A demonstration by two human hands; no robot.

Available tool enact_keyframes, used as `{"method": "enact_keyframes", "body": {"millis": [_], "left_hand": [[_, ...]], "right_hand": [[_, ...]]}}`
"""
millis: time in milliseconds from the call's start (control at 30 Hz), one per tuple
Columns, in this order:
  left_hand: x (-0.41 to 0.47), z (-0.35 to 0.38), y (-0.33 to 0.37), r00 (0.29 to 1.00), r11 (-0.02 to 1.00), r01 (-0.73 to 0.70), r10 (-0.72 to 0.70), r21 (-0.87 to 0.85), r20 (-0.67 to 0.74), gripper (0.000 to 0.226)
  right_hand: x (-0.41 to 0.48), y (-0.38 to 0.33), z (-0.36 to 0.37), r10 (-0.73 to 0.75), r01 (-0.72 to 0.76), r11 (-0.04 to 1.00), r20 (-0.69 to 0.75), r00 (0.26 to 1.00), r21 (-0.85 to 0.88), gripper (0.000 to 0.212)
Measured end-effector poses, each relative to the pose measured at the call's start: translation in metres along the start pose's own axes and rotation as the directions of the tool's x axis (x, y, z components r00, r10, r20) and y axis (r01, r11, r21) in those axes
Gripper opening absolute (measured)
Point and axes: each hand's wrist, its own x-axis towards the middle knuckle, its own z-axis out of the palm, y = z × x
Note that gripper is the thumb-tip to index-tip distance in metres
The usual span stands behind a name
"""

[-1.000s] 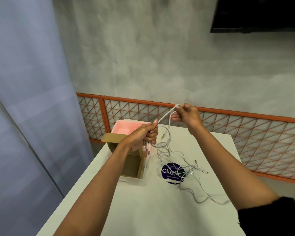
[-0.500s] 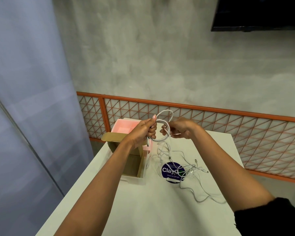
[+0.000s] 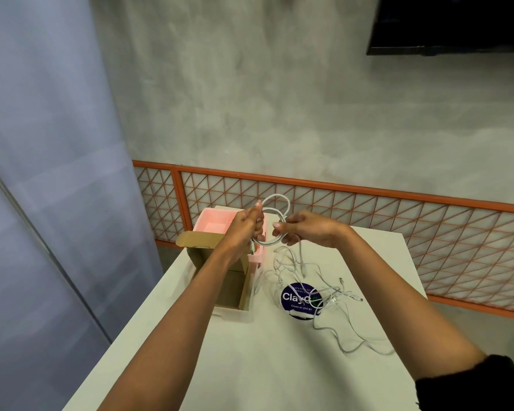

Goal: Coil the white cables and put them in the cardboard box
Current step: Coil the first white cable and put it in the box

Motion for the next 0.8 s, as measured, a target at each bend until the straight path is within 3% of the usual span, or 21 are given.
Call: {"method": "enact_keyframes", "body": {"millis": [67,133,200,367,567,800], "left_hand": [[0.0,0.003,0.001,0.998,0.999,-0.004,0.007,0.051,-0.063,0.04],[-0.001,0.009,0.0,0.992,0.994,-0.028,0.04,0.103,-0.121,0.039],[-0.001,0.012,-0.001,0.982,0.988,-0.055,0.08,0.146,-0.17,0.039],[0.0,0.013,-0.003,0.968,0.977,-0.096,0.137,0.192,-0.209,0.037],[-0.003,0.01,-0.01,0.972,0.981,-0.081,0.117,0.177,-0.202,0.037],[-0.002,0.011,-0.021,0.972,0.973,-0.099,0.139,0.208,-0.19,0.031]], "right_hand": [[0.003,-0.005,0.002,-0.026,-0.035,0.97,-0.247,0.969,-0.241,0.027],[0.002,-0.014,0.008,-0.094,-0.092,0.922,-0.448,0.889,-0.376,0.028],[0.0,-0.023,0.012,-0.123,-0.087,0.898,-0.437,0.891,-0.431,0.026],[-0.01,-0.033,0.011,-0.053,-0.057,0.877,-0.213,0.976,-0.478,0.024],[-0.014,-0.03,0.009,-0.107,0.097,0.99,-0.101,0.989,-0.099,0.019],[-0.019,-0.04,0.007,-0.153,0.181,0.952,-0.127,0.98,0.245,0.032]]}}
